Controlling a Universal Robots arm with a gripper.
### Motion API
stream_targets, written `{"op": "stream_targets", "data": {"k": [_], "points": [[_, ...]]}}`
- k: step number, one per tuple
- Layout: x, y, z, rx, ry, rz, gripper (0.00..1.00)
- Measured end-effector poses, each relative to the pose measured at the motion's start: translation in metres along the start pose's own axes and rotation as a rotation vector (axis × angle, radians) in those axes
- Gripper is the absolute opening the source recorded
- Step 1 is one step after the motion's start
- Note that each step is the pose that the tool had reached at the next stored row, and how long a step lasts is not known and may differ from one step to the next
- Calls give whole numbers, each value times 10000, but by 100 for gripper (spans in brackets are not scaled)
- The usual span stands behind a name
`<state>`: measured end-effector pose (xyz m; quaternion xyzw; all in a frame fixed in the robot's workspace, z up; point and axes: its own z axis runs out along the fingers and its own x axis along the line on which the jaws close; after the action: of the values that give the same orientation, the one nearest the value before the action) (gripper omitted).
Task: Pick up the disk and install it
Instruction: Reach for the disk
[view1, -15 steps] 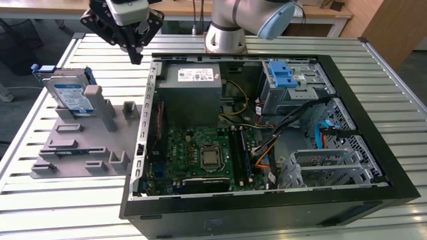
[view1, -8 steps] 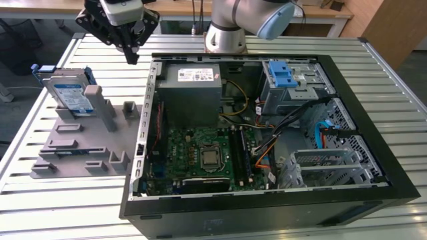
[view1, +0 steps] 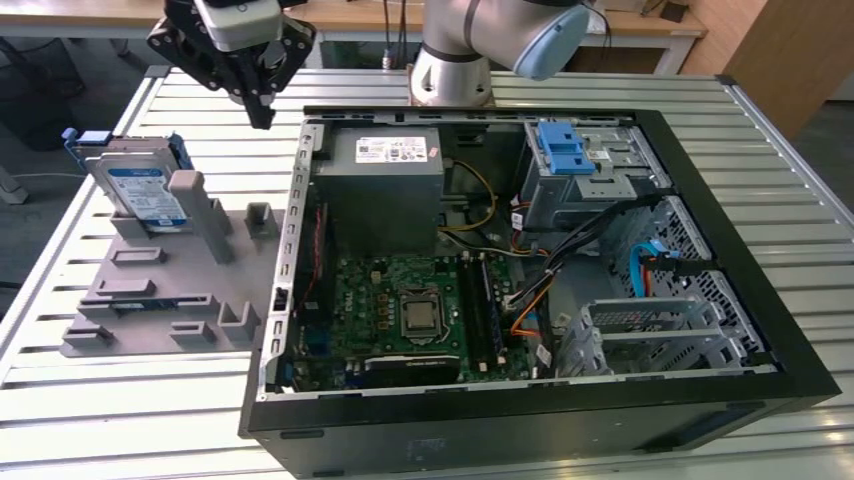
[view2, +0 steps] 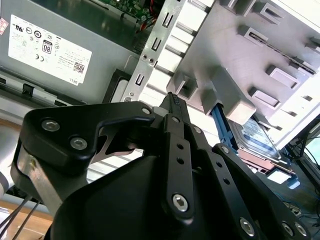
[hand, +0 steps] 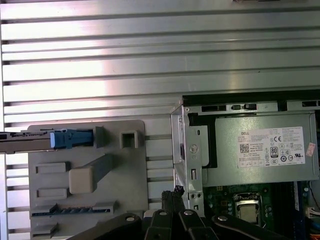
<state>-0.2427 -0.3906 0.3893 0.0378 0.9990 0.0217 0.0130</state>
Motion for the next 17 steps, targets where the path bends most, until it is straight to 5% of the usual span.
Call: {"op": "stream_targets", "data": {"k": [17], "points": [[53, -4, 2, -1, -1, 0, 11]]}}
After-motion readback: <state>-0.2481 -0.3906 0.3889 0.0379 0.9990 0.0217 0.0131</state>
